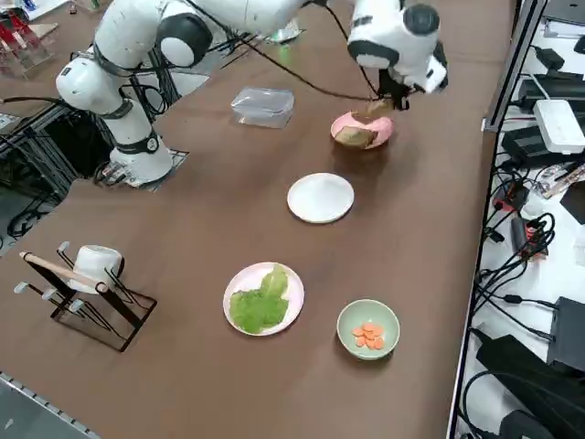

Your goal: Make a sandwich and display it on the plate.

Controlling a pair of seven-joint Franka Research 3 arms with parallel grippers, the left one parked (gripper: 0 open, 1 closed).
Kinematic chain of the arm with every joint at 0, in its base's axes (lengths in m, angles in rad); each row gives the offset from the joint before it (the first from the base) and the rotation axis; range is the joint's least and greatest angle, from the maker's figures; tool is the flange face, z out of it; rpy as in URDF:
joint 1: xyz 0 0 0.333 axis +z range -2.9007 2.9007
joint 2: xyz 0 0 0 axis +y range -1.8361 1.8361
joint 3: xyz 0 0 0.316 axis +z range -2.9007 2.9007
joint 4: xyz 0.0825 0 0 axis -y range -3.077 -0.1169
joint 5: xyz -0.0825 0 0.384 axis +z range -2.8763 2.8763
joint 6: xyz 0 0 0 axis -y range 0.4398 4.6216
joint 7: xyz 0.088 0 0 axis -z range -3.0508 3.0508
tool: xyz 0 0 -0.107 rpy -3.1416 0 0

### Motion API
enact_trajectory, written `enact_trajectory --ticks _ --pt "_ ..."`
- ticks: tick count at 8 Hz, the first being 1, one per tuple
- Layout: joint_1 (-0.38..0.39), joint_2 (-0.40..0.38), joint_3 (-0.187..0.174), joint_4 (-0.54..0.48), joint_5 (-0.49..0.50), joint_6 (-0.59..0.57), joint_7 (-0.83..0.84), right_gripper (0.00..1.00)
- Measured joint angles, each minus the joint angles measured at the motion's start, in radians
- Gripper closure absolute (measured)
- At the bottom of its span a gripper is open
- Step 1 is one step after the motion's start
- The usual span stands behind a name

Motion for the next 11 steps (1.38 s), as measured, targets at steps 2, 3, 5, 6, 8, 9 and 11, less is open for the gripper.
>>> enact_trajectory --ticks 2,3,5,6,8,9,11 --pt "-0.002 -0.089 -0.006 0.001 -0.037 -0.112 0.053 0.92" --pt "-0.010 -0.116 -0.020 0.001 -0.044 -0.157 0.090 0.92" --pt "-0.046 -0.146 -0.074 0.001 -0.049 -0.244 0.115 0.92" --pt "-0.066 -0.160 -0.115 0.001 -0.049 -0.282 0.119 0.92" --pt "-0.083 -0.204 -0.225 0.002 -0.050 -0.321 0.133 0.92" --pt "-0.083 -0.231 -0.289 0.001 -0.051 -0.330 0.159 0.92" --pt "-0.081 -0.277 -0.359 -0.030 -0.058 -0.336 0.267 0.92"
